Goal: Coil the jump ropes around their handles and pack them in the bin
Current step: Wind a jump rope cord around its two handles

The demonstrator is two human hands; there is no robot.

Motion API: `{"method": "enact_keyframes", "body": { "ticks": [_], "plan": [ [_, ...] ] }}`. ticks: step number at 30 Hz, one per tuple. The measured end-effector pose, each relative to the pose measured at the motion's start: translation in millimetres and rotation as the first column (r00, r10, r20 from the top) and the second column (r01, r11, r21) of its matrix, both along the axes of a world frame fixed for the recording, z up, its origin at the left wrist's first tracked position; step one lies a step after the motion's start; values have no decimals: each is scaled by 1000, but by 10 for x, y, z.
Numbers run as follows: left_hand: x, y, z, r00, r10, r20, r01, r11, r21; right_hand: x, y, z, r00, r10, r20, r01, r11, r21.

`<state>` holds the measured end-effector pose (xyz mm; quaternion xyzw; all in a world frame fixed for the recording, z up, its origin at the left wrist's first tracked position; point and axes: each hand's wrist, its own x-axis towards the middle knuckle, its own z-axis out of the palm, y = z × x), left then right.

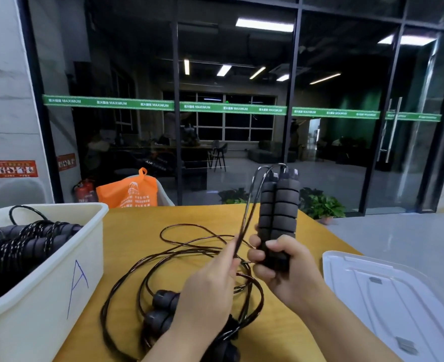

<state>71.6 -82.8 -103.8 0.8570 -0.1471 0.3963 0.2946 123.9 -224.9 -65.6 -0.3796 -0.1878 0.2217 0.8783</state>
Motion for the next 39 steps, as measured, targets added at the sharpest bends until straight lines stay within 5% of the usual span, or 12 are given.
{"method": "enact_keyframes", "body": {
  "ticks": [8,18,27,32,39],
  "plan": [
    [-47,-85,105,992,-41,120,25,990,135,-70,50,47,982,-73,-177,70,997,-20],
    [46,-39,43,1000,7,1,-7,990,139,-82,93,28,980,-102,-173,70,981,-182],
    [73,45,40,1000,10,21,-14,975,221,-31,61,31,964,-78,-256,38,986,-159],
    [94,8,9,999,9,45,-24,938,346,-24,97,-23,974,-166,-155,111,943,-312],
    [102,111,33,992,-100,-74,115,965,235,-32,94,-39,976,-205,-73,174,937,-302]
  ]
}}
